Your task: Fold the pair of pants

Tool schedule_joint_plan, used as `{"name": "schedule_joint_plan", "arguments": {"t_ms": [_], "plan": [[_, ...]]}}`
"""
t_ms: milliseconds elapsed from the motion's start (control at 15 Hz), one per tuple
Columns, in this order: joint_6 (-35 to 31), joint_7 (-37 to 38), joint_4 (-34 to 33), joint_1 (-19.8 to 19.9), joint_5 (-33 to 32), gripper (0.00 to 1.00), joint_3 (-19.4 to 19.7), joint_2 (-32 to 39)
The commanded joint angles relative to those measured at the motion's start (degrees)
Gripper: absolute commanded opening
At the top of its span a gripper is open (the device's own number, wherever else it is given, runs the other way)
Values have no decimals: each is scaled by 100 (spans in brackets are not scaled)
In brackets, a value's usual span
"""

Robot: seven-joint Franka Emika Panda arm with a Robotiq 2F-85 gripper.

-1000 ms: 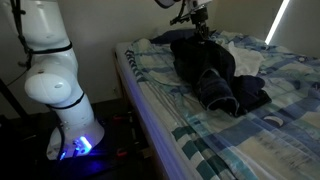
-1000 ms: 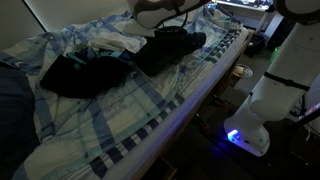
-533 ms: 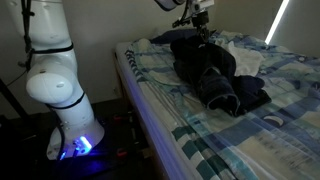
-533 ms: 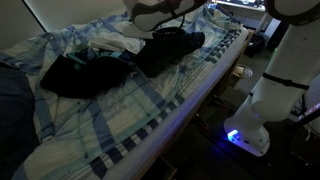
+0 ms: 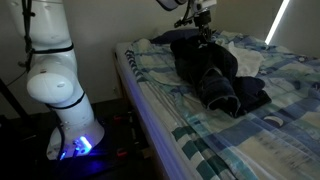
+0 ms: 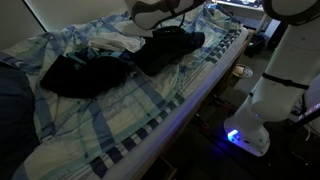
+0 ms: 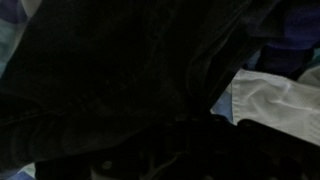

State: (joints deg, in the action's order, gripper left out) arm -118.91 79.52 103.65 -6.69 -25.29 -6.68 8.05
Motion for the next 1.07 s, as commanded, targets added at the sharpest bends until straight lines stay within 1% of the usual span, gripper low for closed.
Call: {"name": "schedule_joint_plan", "arguments": {"t_ms": [0, 467, 733, 1000], "plan": [[-187, -416, -557, -74, 17, 1, 138, 435], [-245, -1130, -1302, -212, 190, 1, 248, 1348], [-466, -1401, -1573, -298, 416, 1, 356, 1796], [-689, -1528, -1667, -334, 678, 1, 483, 2053]]}}
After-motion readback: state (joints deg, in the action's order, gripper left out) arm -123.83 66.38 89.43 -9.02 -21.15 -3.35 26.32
